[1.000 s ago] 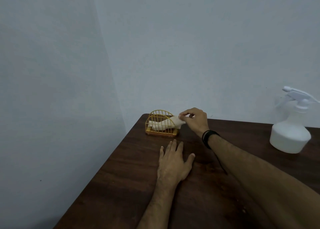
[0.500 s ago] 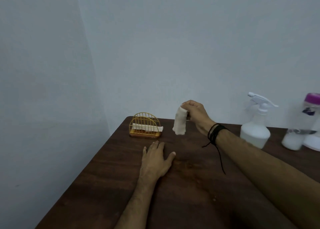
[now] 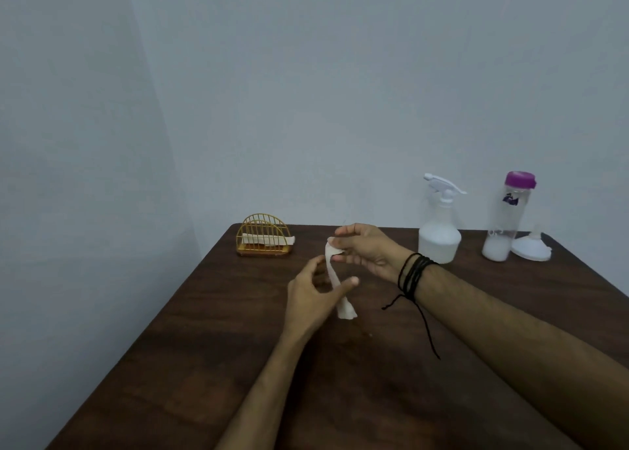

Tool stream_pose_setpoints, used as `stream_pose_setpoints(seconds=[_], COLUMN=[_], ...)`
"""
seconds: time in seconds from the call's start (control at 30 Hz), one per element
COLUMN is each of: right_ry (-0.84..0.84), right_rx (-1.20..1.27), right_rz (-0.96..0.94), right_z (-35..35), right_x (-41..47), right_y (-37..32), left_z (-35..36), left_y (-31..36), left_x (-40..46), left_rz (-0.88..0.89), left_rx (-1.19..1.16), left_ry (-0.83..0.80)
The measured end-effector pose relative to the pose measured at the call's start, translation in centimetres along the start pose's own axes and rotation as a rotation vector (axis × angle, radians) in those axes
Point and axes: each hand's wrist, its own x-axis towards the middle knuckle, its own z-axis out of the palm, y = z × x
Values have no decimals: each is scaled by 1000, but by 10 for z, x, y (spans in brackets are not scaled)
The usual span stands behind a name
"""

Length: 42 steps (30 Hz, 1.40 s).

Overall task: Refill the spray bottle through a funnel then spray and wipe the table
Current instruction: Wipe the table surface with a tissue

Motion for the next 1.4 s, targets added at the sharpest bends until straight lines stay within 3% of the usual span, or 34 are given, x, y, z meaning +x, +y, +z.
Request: stream_pose_setpoints(seconds=[0.13, 0.27, 0.33, 0.43, 0.53, 0.6, 0.67, 0.73, 0.9, 1.03, 1.1, 1.2, 1.4], right_ry=[73, 104, 39, 14, 177, 323, 388, 339, 265, 185, 118, 77, -23], right_rx=[-99, -251, -387, -362, -227, -322, -453, -567, -1010, -1267, -1336, -1419, -1397], right_rz=[-53, -44, 42, -2, -152, -246, -303, -285, -337, -229, -199, -126, -368], right_z=[7, -8, -15, -23, -28, -40, -51, -57, -48, -45, -43, -38, -15], right_x=[-22, -46, -62, -77, -82, -81, -82, -87, -101, -111, -113, -108, -113], right_y=[1, 3, 7, 20, 26, 23, 20, 25, 65, 97, 114, 129, 115], left_z=[10, 8, 10, 16, 14, 5, -5, -6, -6, -24, -29, -27, -28], left_y=[17, 46, 52, 55, 51, 40, 30, 24, 13, -12, -29, -43, -45], left_x=[-14, -31, -34, -40, -43, -39, -36, -36, -37, -37, -41, -47, -47], left_rz=[50, -277, -365, -316, -170, -99, -128, -196, -220, -197, -200, -186, -152], left_rx=[67, -246, -264, -166, 114, 230, 177, 138, 382, 703, 894, 982, 964], left_ry=[166, -58, -127, -174, -216, -161, -74, -27, 50, -131, -232, -247, -222])
